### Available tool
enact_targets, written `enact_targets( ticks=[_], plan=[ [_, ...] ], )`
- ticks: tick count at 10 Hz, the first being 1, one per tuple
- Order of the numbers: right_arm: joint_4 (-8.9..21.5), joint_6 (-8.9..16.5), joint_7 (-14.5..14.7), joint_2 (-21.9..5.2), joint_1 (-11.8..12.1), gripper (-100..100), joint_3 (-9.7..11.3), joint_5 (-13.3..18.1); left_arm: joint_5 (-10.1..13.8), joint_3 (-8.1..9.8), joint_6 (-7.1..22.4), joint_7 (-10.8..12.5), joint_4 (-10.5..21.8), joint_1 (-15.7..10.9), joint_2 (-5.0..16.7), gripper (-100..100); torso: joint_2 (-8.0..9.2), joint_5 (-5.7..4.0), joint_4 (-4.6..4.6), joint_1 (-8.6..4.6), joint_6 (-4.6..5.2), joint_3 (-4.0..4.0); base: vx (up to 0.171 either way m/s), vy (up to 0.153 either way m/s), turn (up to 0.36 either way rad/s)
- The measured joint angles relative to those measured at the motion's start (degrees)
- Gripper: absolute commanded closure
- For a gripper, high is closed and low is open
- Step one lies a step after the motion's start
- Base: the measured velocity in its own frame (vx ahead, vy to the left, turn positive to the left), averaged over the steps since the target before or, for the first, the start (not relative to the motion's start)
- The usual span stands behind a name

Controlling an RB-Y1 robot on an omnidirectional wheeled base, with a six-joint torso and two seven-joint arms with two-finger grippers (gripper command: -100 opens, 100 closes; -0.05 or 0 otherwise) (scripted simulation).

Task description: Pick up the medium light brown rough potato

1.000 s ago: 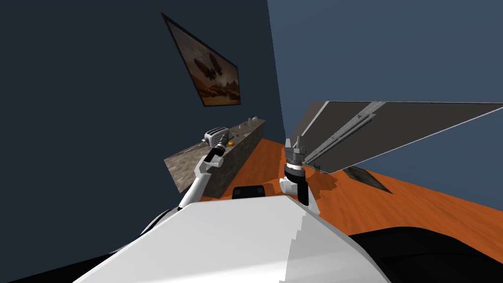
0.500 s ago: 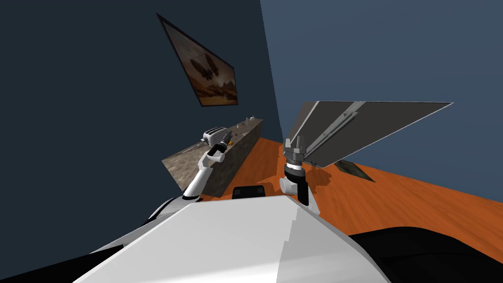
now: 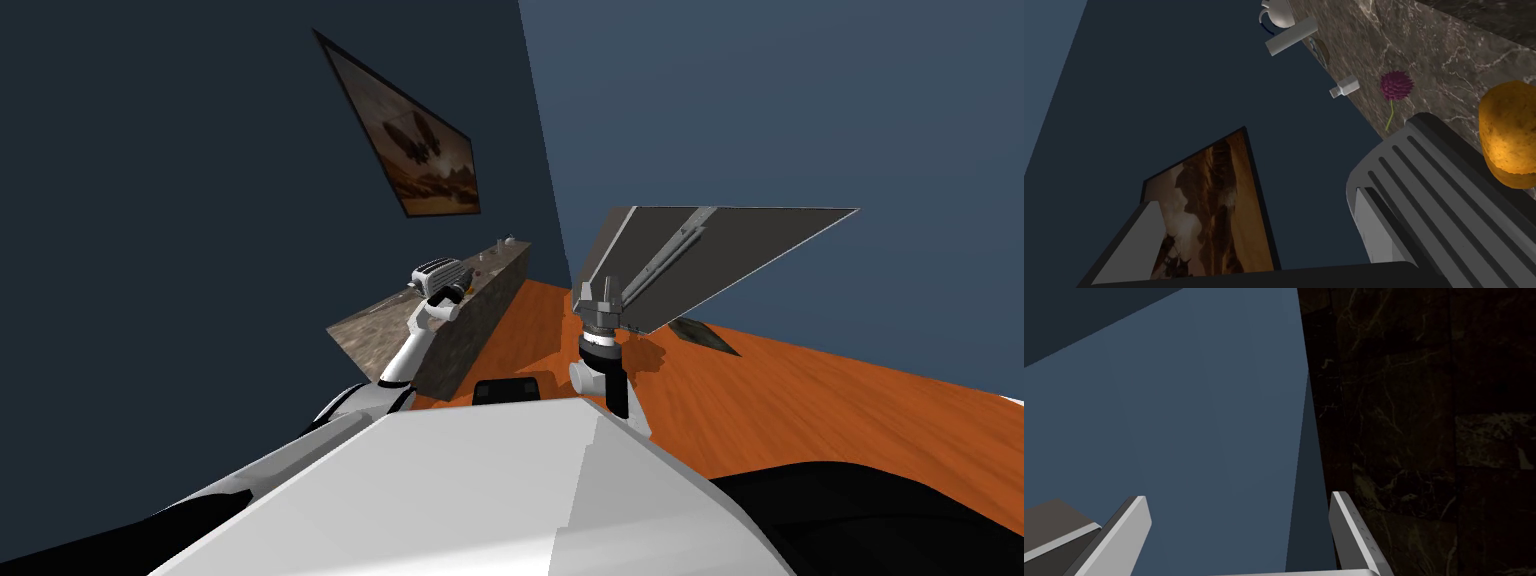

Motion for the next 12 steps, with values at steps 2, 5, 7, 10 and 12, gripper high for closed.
enact_targets(
  ticks=[2, 5, 7, 10, 12],
  plan=[
    [0.0, 0.0, 0.0, 0.0, 0.0, 0, 0.0, 0.0, 1.1, -0.03, 3.1, -0.2, 2.6, -2.6, 0.3, -100, -0.03, 0.0, -0.01, 0.01, 0.0, -0.02, -0.045, 0.034, -0.07],
    [0.0, 0.0, 0.0, 0.0, 0.0, 0, 0.0, 0.0, 3.8, -0.16, 7.4, -0.5, 7.4, -6.7, 1.6, -100, -0.1, -0.01, -0.02, -0.03, 0.01, -0.05, -0.028, 0.029, -0.057],
    [0.0, 0.0, 0.0, 0.0, 0.0, 0, 0.0, 0.0, 5.4, -0.13, 10.5, -0.7, 9.9, -9.1, 2.2, -100, -0.13, 0.0, -0.03, 0.04, 0.01, -0.07, -0.02, 0.046, -0.055],
    [0.0, 0.0, 0.0, 0.0, 0.0, 0, 0.0, 0.0, 7.8, -0.17, 14.3, -1.0, 13.8, -11.9, 3.1, -100, -0.15, 0.01, -0.04, 0.02, -0.01, -0.09, -0.014, 0.043, -0.05],
    [0.0, 0.0, 0.0, 0.0, 0.0, 0, 0.0, 0.0, 9.1, -0.14, 16.8, -1.0, 16.4, -13.8, 3.4, -100, -0.2, 0.01, -0.05, 0.02, -0.02, -0.12, 0.004, 0.043, -0.039]
  ],
)
